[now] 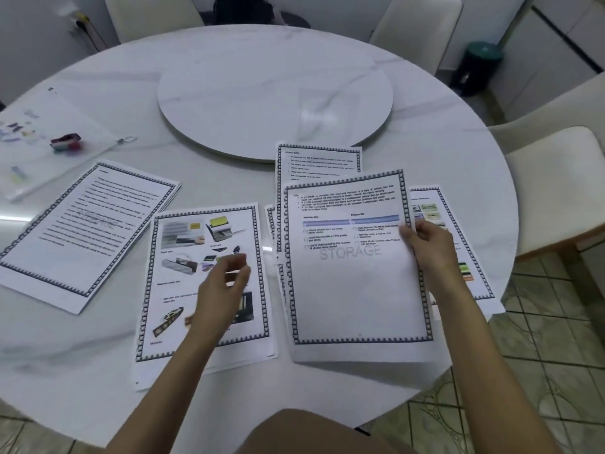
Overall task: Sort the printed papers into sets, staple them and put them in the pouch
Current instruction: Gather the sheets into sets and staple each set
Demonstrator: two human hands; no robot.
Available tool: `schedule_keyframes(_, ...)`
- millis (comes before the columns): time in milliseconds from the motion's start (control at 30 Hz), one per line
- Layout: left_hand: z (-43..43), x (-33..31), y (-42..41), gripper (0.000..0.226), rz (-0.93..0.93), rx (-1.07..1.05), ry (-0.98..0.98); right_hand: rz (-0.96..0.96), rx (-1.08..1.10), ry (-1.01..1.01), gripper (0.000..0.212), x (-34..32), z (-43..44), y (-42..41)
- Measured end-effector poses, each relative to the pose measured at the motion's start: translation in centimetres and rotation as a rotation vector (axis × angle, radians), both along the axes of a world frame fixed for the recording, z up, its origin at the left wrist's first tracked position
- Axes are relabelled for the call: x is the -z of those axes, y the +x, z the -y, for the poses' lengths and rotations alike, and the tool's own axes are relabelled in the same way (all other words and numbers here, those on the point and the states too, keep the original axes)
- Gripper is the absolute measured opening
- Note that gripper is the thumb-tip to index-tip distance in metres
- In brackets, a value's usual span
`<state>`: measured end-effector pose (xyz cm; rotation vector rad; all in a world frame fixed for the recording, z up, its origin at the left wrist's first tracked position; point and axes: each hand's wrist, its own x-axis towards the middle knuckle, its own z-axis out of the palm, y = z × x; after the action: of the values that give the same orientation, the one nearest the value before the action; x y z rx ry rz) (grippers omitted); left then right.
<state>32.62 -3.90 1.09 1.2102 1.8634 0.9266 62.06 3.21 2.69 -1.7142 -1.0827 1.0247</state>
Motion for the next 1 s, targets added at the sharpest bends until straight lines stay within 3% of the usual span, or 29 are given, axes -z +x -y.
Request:
schedule_keyframes(133,-0.5,-0.9,2.8,0.019,0.204,0.086,-0.077,-0.122,0.012,-0.011,0.019,0.2,-0.3,-0.2)
schedule_keyframes(200,-0.5,-1.2,3.8,0.019,0.256,0.143,-0.121,-0.157,-0.002,0.001,0.008,0.4,-0.4,-0.4)
schedule_keyframes(300,-0.3,-1.6,4.4,0.016,0.228,0.158,-0.158,-0.158,-0.009,0.017,0.017,0.4,-0.4,-0.6)
schedule_keyframes(467,-0.1,-1.4,3.9,0.031,0.247,0.119,-0.141,-0.169,-0.014,0.037,0.019,0.6,-0.4,-0.9)
schedule_keyframes(600,-0.1,-1.2,3.5,0.026,0.253,0.080,-0.124,-0.184,-0.014,0.034,0.033,1.0,-0.4,-1.3)
schedule_keyframes(767,-0.2,-0.8,2.3,0.021,0.226,0.051,-0.091,-0.144,-0.025,-0.026,0.018,1.8,-0.6,-1.8)
schedule_keyframes(1000,-0.1,1.7,-0.7,0.023,0.159,-0.024,-0.163,0.006,-0.106,-0.116,0.016,3.2,0.5,-1.2)
